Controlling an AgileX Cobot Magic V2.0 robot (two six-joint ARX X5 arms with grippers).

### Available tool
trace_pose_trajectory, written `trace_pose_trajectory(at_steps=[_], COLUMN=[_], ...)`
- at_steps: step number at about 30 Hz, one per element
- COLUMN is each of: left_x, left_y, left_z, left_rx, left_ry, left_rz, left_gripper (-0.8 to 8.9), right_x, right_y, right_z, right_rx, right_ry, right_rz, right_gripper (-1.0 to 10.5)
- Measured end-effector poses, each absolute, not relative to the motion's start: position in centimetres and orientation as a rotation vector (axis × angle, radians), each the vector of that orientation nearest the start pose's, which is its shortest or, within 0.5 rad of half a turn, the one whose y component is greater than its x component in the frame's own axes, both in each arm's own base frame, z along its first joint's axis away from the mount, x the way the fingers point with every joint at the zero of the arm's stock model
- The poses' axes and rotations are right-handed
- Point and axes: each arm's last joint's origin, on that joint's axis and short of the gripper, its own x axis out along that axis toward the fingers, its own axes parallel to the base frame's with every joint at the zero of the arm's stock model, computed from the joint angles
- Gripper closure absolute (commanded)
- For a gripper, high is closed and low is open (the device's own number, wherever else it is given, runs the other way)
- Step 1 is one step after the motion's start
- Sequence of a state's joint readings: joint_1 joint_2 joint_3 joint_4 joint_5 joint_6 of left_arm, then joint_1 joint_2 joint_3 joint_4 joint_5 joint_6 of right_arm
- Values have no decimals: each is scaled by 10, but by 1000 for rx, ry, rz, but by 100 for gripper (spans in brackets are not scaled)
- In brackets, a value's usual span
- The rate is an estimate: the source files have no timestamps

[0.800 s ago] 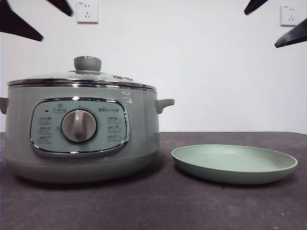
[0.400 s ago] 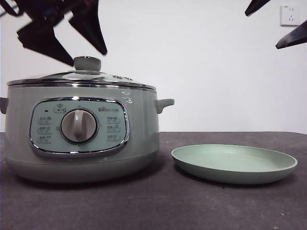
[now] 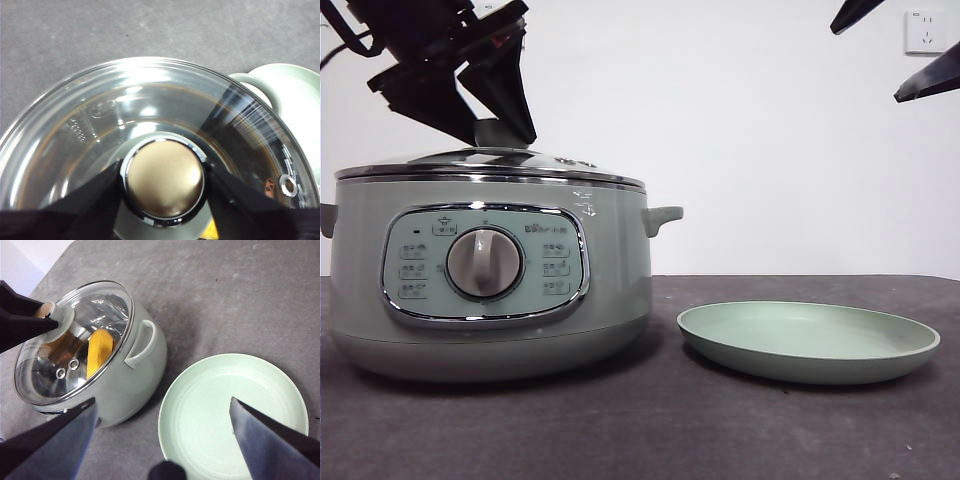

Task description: Take the corn out from the steamer,put the corn on the plate,close the lid

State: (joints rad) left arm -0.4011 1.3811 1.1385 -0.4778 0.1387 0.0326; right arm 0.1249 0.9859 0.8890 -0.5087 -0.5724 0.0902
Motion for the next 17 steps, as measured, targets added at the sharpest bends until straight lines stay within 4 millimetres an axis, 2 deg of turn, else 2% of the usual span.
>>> trace_pose_trajectory(at_steps=[6, 9, 12, 17], left_x=[269, 258, 230, 174], left_y=[-119, -113, -98, -69], left_z=[300, 315, 352, 394], left_rx=[132, 134, 130, 113], left_ry=[689, 617, 449, 252], left_rz=[-531, -498, -414, -266], left_gripper=[822, 822, 822, 822], right_x=[195, 196, 206, 233], right_y=[51, 67, 91, 144], right_z=[309, 315, 327, 344], right_rx=[206, 193, 175, 125], right_ry=[615, 604, 614, 714], right_rz=[702, 772, 859, 986], right_gripper=[505, 506, 506, 509])
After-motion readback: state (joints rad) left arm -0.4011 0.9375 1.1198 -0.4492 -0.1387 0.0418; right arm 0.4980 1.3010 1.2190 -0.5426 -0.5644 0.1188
